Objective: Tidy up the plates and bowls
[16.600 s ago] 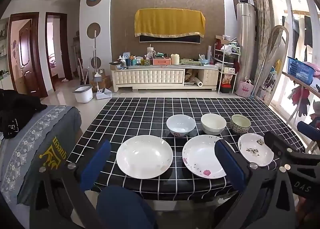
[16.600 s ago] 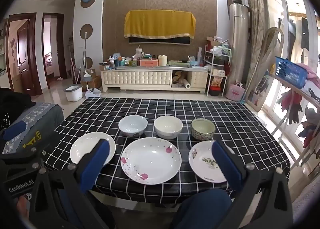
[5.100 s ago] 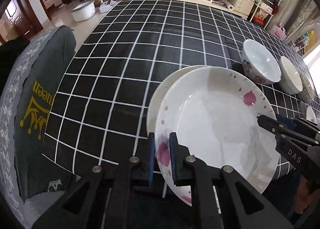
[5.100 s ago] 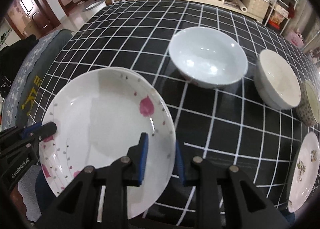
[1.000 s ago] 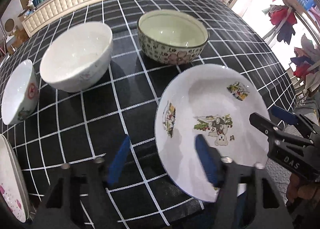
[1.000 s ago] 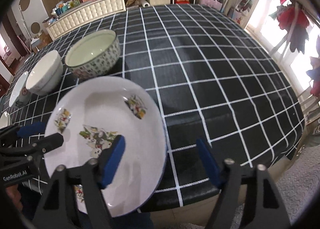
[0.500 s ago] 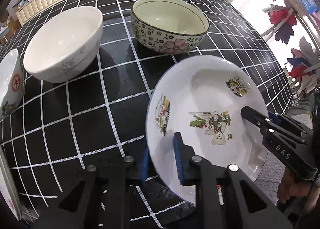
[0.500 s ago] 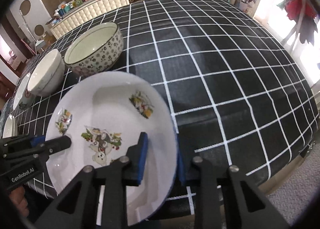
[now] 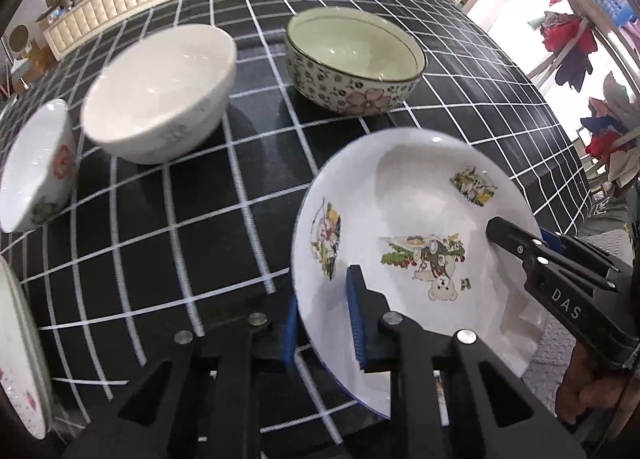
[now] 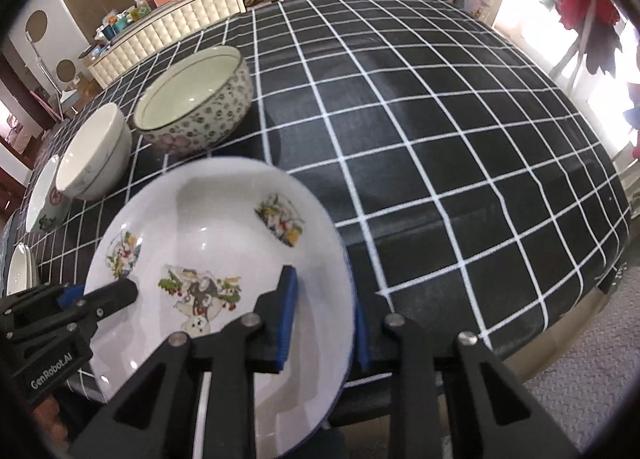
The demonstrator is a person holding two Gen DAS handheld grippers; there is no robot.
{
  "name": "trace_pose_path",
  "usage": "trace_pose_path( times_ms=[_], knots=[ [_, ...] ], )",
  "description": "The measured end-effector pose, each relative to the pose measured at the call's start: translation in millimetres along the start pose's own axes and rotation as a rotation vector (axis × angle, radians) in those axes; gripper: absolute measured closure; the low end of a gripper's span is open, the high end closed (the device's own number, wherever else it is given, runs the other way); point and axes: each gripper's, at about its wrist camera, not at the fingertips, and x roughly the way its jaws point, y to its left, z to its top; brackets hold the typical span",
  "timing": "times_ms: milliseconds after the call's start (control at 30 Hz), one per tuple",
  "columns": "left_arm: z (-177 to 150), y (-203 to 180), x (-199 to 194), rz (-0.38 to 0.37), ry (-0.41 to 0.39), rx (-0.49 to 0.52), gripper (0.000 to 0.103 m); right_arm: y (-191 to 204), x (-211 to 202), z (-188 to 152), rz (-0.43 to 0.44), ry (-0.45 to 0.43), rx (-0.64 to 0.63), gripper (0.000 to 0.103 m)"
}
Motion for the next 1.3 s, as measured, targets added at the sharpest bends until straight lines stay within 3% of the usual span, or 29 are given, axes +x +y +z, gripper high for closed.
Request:
trace_pose_path(
  times_ms=[533,1300],
  knots=[
    [-42,88,-86,0.059,-0.089,-0.136,0.084,95,-37,-4,0.102,-0.057,-0.115,0.076],
    [-121,241,-158,0.176,-0.145,-0.41,0.084,260,-26,-20,0.235,-0.029,-0.36,0.077]
  ],
)
